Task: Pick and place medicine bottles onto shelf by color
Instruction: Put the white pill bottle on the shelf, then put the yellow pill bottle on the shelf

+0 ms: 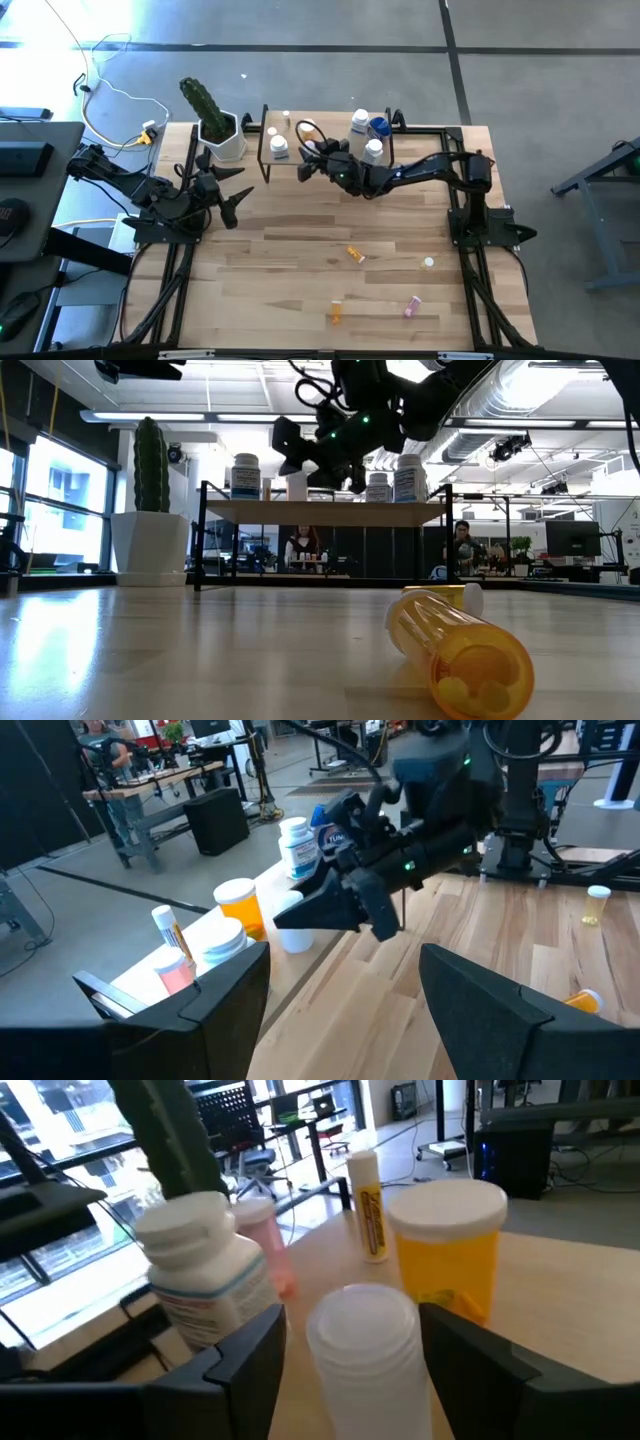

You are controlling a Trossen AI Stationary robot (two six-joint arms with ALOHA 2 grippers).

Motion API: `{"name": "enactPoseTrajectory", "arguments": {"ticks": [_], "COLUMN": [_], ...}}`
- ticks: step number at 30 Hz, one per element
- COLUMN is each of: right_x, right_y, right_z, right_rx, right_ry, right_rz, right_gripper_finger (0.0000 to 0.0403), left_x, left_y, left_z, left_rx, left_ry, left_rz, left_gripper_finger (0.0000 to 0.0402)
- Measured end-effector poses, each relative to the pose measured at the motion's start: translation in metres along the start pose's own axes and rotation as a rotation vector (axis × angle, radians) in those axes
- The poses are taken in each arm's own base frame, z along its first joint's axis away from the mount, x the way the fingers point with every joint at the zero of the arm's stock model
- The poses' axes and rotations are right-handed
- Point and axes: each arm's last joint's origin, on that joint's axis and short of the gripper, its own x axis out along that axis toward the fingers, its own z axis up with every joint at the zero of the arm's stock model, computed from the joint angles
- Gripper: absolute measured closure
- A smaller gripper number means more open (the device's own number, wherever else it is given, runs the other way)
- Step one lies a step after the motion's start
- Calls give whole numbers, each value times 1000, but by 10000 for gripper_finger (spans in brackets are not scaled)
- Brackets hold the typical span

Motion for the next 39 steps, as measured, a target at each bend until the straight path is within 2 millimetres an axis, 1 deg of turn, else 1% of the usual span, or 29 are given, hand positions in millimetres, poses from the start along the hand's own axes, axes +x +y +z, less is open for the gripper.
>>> {"name": "enactPoseTrajectory", "arguments": {"ticks": [4, 8, 13, 19, 24, 30, 34, 39], "right_x": [-4, -9, -14, -33, -60, -101, -129, -159], "right_y": [2, 2, 2, 7, 13, 19, 18, 8], "right_z": [6, 18, 29, 52, 68, 83, 86, 87], "right_rx": [6, 18, 22, 17, 1, 40, 45, 107], "right_ry": [-10, -35, -44, -62, -2, 97, 203, 380], "right_rz": [4, 9, 12, 41, 63, 102, 110, 111], "right_gripper_finger": [183, 183, 183, 183, 183, 183, 183, 183], "left_x": [0, 0, 0, 0, 0, 0, 0, 5], "left_y": [0, 0, 0, 0, -2, -3, -4, -3], "left_z": [0, 0, 0, 0, -1, -1, -1, -2], "left_rx": [0, 0, 0, 1, 60, 76, 74, 36], "left_ry": [0, 0, 0, 1, 9, 14, 18, 39], "left_rz": [0, 0, 0, -2, -56, -100, -135, -189], "left_gripper_finger": [154, 154, 154, 154, 154, 154, 154, 154]}}
